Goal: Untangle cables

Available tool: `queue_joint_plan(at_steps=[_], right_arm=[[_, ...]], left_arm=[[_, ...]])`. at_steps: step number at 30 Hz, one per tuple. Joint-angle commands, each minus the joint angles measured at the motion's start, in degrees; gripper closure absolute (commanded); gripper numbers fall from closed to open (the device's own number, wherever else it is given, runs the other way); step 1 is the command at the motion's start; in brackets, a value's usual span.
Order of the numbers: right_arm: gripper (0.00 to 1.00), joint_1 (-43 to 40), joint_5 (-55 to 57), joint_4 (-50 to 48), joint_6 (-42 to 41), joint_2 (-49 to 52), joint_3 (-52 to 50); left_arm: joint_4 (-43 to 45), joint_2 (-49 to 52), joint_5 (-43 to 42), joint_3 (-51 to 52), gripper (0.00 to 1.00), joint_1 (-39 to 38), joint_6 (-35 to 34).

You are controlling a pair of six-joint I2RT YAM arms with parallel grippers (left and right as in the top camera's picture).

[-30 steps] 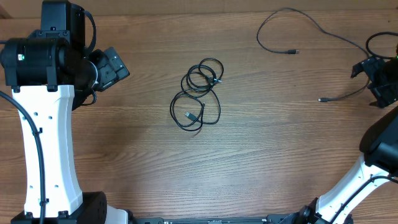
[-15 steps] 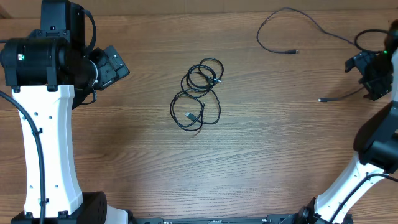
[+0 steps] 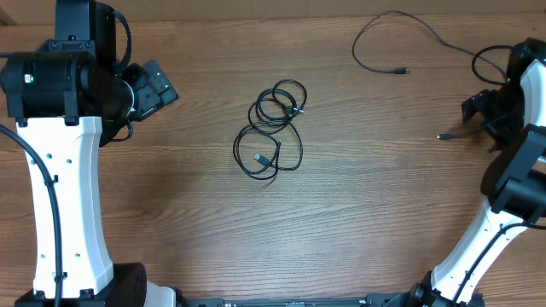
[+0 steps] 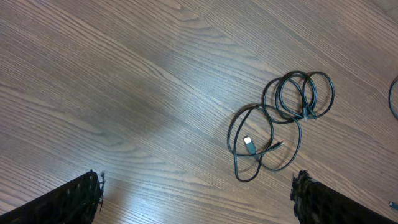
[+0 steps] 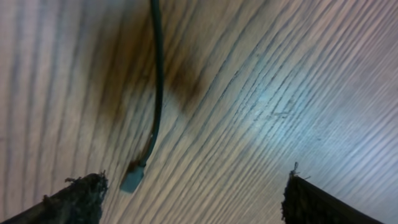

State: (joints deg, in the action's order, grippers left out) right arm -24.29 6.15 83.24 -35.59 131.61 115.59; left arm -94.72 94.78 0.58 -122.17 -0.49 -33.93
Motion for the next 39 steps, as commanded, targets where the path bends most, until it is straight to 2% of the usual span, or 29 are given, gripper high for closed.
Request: queue_joint_plan(at_steps=[1, 7, 14, 21, 27, 32, 36, 39], right_arm=[[0.13, -0.1, -0.2, -0.1, 0.0, 0.5, -0.5], [0.15, -0.1, -2.1, -4.4, 0.0, 0.5, -4.5], [0.24, -0.1, -5.9, -11.3, 0.0, 0.5, -8.2], [0.56, -0.1, -6.5, -15.4, -0.2, 0.5, -8.3], [0.69, -0.1, -8.4, -20.3, -0.7, 0.5, -8.3], [0.96, -0.1, -14.2, -26.0, -0.7, 0.5, -8.3], [0.96, -0.2, -19.0, -32.7, -0.7, 0.5, -6.6], [0.96, -0.9, -20.0, -35.6, -3.8, 0.5, -1.6]], left_arm=[[0.1, 0.3, -0.6, 0.3, 0.0, 0.1, 0.5], [0.3, 0.4, -0.6, 0.3, 0.0, 0.1, 0.5], [0.4, 0.3, -0.6, 0.3, 0.0, 0.1, 0.5], [0.4, 0.4, -0.6, 0.3, 0.0, 0.1, 0.5], [0.4, 0.4, -0.6, 0.3, 0.0, 0.1, 0.5], [0.4, 0.4, -0.6, 0.3, 0.01, 0.1, 0.5], [0.4, 0.3, -0.6, 0.3, 0.0, 0.1, 0.5], [0.4, 0.3, -0.6, 0.3, 0.0, 0.1, 0.5]])
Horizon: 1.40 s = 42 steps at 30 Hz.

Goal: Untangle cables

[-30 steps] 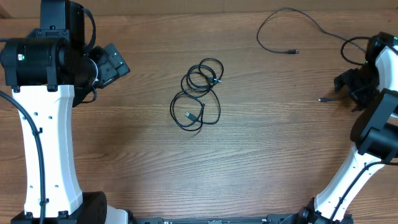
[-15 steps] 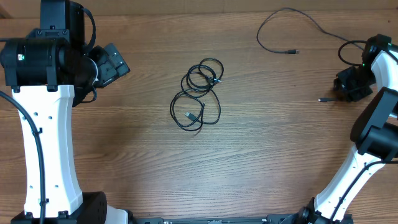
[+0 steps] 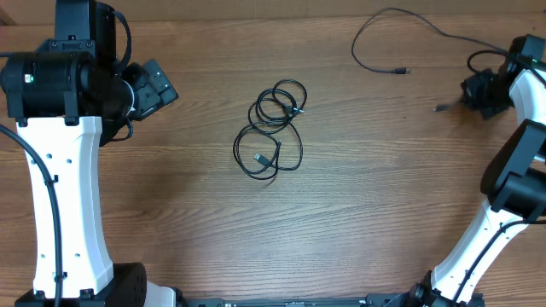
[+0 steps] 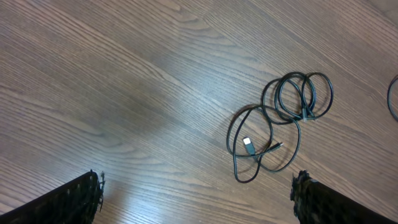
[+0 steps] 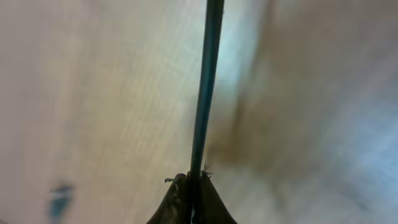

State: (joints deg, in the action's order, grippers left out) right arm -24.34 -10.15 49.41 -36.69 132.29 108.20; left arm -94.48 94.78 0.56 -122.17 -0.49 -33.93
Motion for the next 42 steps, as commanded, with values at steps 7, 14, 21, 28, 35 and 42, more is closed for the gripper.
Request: queue_joint_plan(at_steps=[7, 14, 21, 28, 35, 42], right_arm=[[0.96, -2.8, -3.7, -6.3, -7.5, -0.2, 22.2], [0.26, -2.2, -3.7, -4.1, -7.5, -0.2, 25.2], [0.03, -0.9, -1.4, 5.2, -0.3, -0.2, 25.0], [0.0, -0.6, 0.8, 16.7, -0.3, -0.2, 25.0], [0.0, 4.0, -4.1, 17.2, 8.7, -0.2, 24.9], [0.0, 6.9, 16.9, 23.3, -0.9, -0.2, 24.9]], left_arm=[[0.2, 0.4, -0.6, 0.3, 0.01, 0.1, 0.5], [0.2, 0.4, -0.1, 0.3, 0.0, 0.1, 0.5], [0.2, 0.4, 0.0, 0.3, 0.0, 0.1, 0.5], [0.2, 0.4, 0.0, 0.3, 0.0, 0.1, 0.5], [0.5, 0.4, 0.0, 0.3, 0.01, 0.1, 0.5], [0.7, 0.4, 0.0, 0.3, 0.01, 0.1, 0.5]])
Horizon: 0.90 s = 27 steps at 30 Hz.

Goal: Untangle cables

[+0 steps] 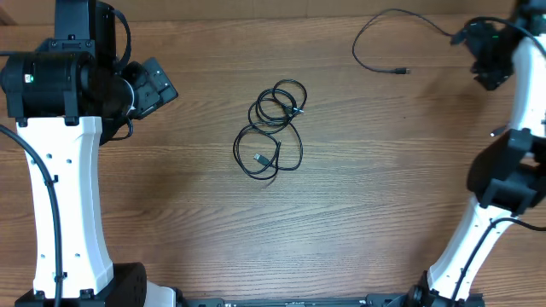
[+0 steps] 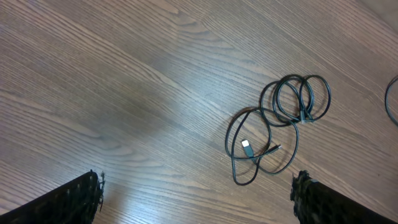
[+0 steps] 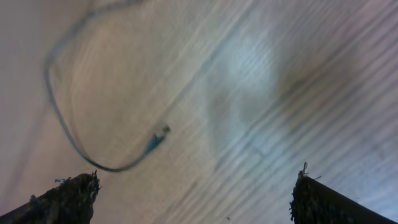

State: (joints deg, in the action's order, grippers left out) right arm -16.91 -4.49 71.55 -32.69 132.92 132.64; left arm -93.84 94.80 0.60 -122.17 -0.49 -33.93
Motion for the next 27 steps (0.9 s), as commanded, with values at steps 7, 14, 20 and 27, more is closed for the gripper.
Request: queue_joint_plan(at_steps=[7, 14, 20, 27], right_arm=[[0.0, -7.0, 20.3, 2.7, -3.0, -0.8, 0.1], [0.0, -13.3, 15.1, 1.2, 2.4, 1.1, -0.3], [0.0, -14.5, 13.0, -1.6, 12.0, 3.9, -0.3], [0.0, -14.5, 13.0, -2.7, 13.5, 7.2, -0.4]], left_arm=[[-0.6, 0.3, -0.1, 0.3, 0.01, 0.1, 0.5], [-0.1, 0.3, 0.0, 0.3, 0.0, 0.1, 0.5], [1.2, 0.3, 0.0, 0.3, 0.0, 0.1, 0.5], [1.1, 0.3, -0.1, 0.3, 0.0, 0.1, 0.5]])
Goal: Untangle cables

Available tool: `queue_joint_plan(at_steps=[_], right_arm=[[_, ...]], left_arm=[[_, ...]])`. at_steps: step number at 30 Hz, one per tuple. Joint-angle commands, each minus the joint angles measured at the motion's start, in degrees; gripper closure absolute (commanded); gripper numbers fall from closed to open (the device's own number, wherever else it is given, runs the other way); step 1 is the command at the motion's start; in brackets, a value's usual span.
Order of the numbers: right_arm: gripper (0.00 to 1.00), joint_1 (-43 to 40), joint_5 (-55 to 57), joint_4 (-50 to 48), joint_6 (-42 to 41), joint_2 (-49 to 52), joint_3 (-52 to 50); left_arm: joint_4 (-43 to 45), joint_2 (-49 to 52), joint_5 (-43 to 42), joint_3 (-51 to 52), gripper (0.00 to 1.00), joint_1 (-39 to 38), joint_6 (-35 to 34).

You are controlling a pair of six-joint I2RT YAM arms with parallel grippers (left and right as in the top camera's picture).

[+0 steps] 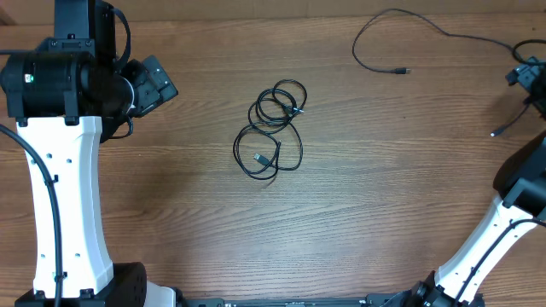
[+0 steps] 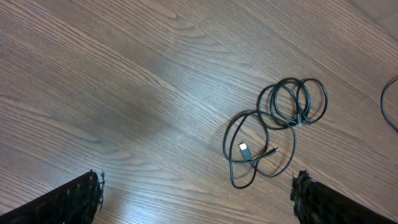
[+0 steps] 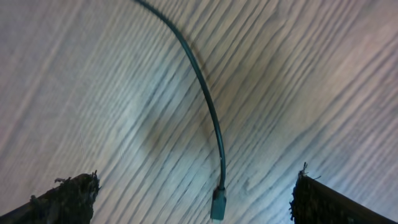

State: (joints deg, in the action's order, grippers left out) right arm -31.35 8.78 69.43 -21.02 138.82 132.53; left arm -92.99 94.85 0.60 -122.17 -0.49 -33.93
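A tangled black cable bundle (image 1: 271, 130) lies in loops at the table's middle, also in the left wrist view (image 2: 273, 127). A second black cable (image 1: 401, 38) runs along the back right; its one plug end (image 1: 494, 133) lies near the right edge. My right gripper (image 3: 196, 202) hangs open over that plug end (image 3: 217, 205) and touches nothing. The left gripper (image 2: 196, 199) is open, high above the table, left of the bundle.
Brown wooden table (image 1: 171, 213) all round. The white left arm (image 1: 68, 188) stands at the left edge, the right arm's base (image 1: 495, 247) at the lower right.
My right gripper has moved from the back right corner to the right edge, above the freed cable's plug end. The left camera view has shifted slightly; the bundle has not moved.
The right gripper stood open over the cable's plug end at right. Then it was shut on that cable. Then it was open at the back right, with the plug end lying by the right edge. Now it hangs open over that end.
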Motion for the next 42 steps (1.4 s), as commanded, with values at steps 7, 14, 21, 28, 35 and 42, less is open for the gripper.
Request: queue_joint_plan(at_steps=[7, 14, 21, 28, 35, 42], right_arm=[[0.0, -0.4, -0.3, -1.7, 1.8, 2.8, -2.3], [0.01, -0.9, -0.2, -3.4, 1.8, 2.8, -5.0], [0.15, -1.2, -0.2, -6.3, 1.8, 2.8, -7.0], [0.24, -1.3, -0.3, -11.6, 1.8, 2.8, -10.3], [0.51, -1.3, -0.3, -13.6, 1.8, 2.8, -12.2], [0.78, -1.3, -2.2, -13.9, 1.4, 2.8, -12.3]], left_arm=[[0.3, 0.3, -0.1, 0.3, 0.01, 0.1, 0.5], [0.3, 0.3, -0.1, 0.3, 0.0, 0.1, 0.5], [0.3, 0.3, -0.1, 0.3, 0.0, 0.1, 0.5], [0.3, 0.3, -0.1, 0.3, 0.0, 0.1, 0.5], [0.3, 0.3, -0.1, 0.3, 0.0, 0.1, 0.5], [0.3, 0.3, -0.1, 0.3, 0.0, 0.1, 0.5]])
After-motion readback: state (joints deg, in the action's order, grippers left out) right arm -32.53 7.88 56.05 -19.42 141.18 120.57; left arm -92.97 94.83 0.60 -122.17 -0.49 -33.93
